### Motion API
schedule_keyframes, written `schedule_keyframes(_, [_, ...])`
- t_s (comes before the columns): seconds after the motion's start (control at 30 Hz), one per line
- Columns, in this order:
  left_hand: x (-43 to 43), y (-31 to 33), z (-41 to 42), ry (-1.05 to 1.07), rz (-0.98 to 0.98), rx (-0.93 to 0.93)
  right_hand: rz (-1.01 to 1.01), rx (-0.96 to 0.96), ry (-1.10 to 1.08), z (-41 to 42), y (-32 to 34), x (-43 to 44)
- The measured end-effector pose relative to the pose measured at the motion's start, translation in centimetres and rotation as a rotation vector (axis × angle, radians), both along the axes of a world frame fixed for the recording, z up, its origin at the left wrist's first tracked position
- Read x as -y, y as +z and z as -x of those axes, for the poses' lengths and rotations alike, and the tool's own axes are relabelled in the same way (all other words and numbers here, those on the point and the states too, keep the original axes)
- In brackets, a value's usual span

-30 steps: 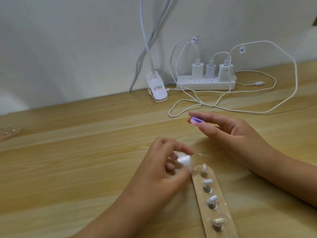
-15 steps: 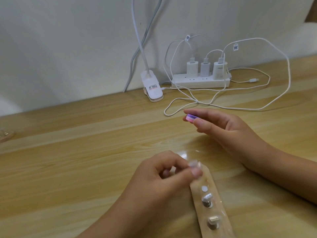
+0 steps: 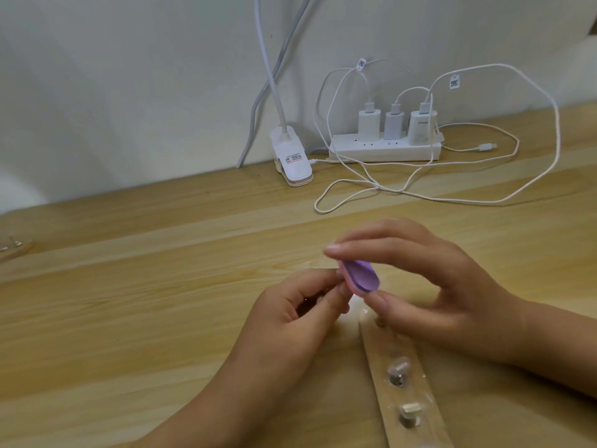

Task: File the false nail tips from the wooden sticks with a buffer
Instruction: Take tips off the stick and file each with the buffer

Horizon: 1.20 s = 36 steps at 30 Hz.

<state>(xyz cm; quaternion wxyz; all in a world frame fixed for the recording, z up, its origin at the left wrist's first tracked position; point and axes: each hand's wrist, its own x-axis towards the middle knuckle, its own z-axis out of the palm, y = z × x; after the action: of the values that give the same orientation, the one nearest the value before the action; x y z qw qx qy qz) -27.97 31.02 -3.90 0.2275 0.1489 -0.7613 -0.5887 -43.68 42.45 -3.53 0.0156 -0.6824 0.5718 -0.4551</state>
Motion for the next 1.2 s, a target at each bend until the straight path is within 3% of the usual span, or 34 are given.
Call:
schedule_keyframes(0.1, [-0.09,-0.21,-0.07,-0.019,0.029,0.010,-0.024,-0.028,-0.046,0.13,0.16,0.15])
schedule_keyframes(0.23, [-0.02,-0.17,-0.15,-0.008,0.019,-0.026,0.033,-0.268,-0.021,-0.58,-0.19,0.26])
schedule_keyframes(0.37, [-0.11,0.25,-0.04,0.005,0.060,-0.004,-0.014,-0.039,-0.098,0.07,-0.16,0.54])
schedule_keyframes(0.5, [-0.07,0.05,-0.04,-0.003,0.073,-0.006,0.012,-0.138,-0.055,-0.18,-0.41,0.49])
schedule_keyframes(0.63, [0.02,-0.09,-0.08,0.009,0.074,-0.011,-0.027,-0.004,-0.084,0.07,-0.17,0.46])
schedule_keyframes(0.73, [0.15,-0.20,-0.10,-0.019,0.078,-0.009,0.014,-0.120,-0.029,-0.30,-0.32,0.35])
schedule_keyframes(0.87, [0.06,-0.26,-0.02,-0.022,0.059,-0.027,-0.012,0.016,-0.080,0.03,-0.14,0.51])
schedule_keyframes(0.97, [-0.07,-0.29,-0.07,-0.055,0.116,-0.029,0.021,-0.091,-0.037,-0.18,-0.30,0.35])
schedule_keyframes(1.1, [-0.10,-0.43,-0.01,-0.061,0.140,-0.027,-0.010,0.053,-0.067,0.04,-0.08,0.41])
schedule_keyframes(1.2, [-0.13,-0.35,0.03,-0.067,0.148,-0.052,0.039,-0.097,-0.030,-0.33,-0.24,0.41])
